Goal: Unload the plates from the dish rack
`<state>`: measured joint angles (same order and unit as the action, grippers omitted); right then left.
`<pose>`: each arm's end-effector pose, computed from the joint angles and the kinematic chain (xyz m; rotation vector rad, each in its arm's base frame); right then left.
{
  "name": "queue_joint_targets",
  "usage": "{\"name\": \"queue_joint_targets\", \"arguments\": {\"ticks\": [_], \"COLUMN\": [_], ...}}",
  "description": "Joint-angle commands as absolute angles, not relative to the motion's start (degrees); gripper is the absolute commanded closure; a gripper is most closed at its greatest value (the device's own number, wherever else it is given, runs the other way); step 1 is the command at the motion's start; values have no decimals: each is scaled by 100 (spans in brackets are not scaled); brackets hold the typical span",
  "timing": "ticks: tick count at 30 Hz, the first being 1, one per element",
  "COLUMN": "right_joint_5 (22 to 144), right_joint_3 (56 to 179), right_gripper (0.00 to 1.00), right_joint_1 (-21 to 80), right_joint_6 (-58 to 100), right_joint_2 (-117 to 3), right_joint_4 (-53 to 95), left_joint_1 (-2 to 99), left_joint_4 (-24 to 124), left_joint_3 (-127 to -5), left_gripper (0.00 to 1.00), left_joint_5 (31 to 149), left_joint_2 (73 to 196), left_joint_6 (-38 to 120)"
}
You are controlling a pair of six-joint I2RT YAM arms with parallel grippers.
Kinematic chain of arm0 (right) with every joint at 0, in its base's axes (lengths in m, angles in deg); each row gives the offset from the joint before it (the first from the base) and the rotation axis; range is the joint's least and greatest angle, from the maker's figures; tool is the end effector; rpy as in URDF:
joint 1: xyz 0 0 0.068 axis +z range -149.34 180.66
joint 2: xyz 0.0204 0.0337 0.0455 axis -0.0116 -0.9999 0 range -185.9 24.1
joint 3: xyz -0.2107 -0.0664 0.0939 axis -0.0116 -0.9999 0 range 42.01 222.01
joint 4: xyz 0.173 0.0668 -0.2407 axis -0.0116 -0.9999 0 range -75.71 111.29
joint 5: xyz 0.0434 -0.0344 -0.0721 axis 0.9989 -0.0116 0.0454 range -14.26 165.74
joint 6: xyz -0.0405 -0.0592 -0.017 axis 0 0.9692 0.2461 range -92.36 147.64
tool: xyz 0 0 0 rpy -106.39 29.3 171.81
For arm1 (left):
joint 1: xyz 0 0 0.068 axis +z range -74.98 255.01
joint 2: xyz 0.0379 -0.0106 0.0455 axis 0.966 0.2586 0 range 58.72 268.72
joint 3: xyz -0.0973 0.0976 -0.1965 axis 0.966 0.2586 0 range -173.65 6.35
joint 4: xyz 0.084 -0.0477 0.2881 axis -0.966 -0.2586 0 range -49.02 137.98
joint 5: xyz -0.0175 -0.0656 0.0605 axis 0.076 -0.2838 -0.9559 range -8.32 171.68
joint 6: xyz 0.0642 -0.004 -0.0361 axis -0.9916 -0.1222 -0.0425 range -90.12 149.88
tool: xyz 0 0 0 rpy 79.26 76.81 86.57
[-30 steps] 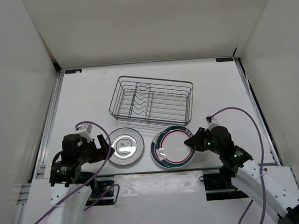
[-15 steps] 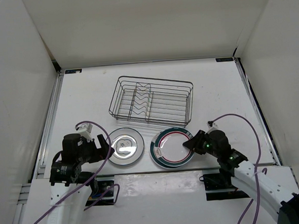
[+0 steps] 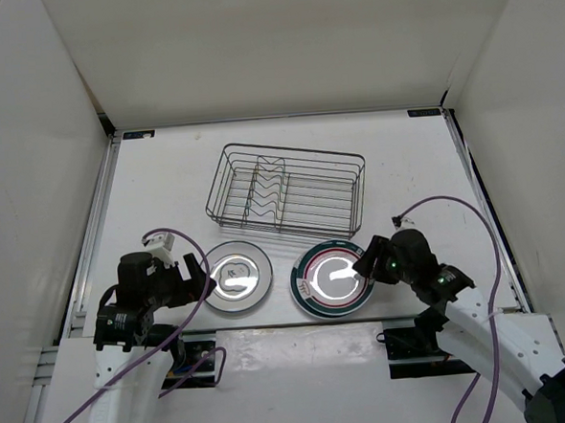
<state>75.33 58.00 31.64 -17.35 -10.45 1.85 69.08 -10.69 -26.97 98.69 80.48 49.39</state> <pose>0.1985 0.1186 0.1250 0.2884 2.3129 0.6932 0.1662 -0.0354 0.2182 -0.1447 2.4167 -0.5614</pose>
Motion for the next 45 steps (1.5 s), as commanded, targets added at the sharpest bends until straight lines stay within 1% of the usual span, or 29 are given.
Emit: {"name": "queue_joint_targets", "arguments": {"ticks": [1,5,7,8,12,14,15,19,23,26,27,29,30,36,45], "right_joint_5": [7117,6985,6967,6967,6906,6871,6940,7108,7072,7222,7344,7424,7502,7250,7020], "right_joint_3": [6493,6924,6925,6899,6811,6820,6794,6600,6547,6809,6881,7126,7171,7584,8137], "right_gripper": [42,42,42,44,46,50,50,54,80,80,80,80,78,77,75], "right_joint_1": [3169,3169,3169,3169,3169,3169,3177,3160,3160,3151,3160,3160,3160,3116,2730], "right_joint_6": [-919,-629,-611,-593,-584,-567,-497,-347,-435,-470,-461,-461,-453,-365,-233], "right_joint_2": [-1411,-1870,-1993,-1993,-2064,-2064,-2055,-1853,-2081,-2581,-2913,-3109,-3327,-3742,-4321], "right_joint_4": [-428,-823,-833,-807,-639,-587,-552,150,922,1162,1258,1320,1434,1444,1225], "left_joint_1": [6939,6939,6930,6939,6939,6939,6939,6948,6939,6939,6948,6948,6939,6939,6939], "left_joint_4": [-1011,-1011,-1011,-1011,-1002,-994,-994,-976,-993,-967,-985,-993,-985,-985,-1011], "left_joint_3": [-2679,-2670,-2670,-2678,-2670,-2670,-2670,-2652,-2661,-2670,-2661,-2661,-2661,-2661,-2661], "left_gripper": [0,0,0,0,0,0,0,0,0,0,0,0,0,0,0], "left_joint_5": [9899,9882,9899,9899,9908,9908,9908,9934,9943,9935,9952,9943,9935,9943,9952], "left_joint_2": [8043,8016,8007,8025,8043,8060,8060,8077,8087,8113,8095,8087,8104,8078,8069], "left_joint_6": [4895,4895,4887,4886,4895,4904,4895,4886,4886,4869,4878,4878,4878,4869,4878]}}
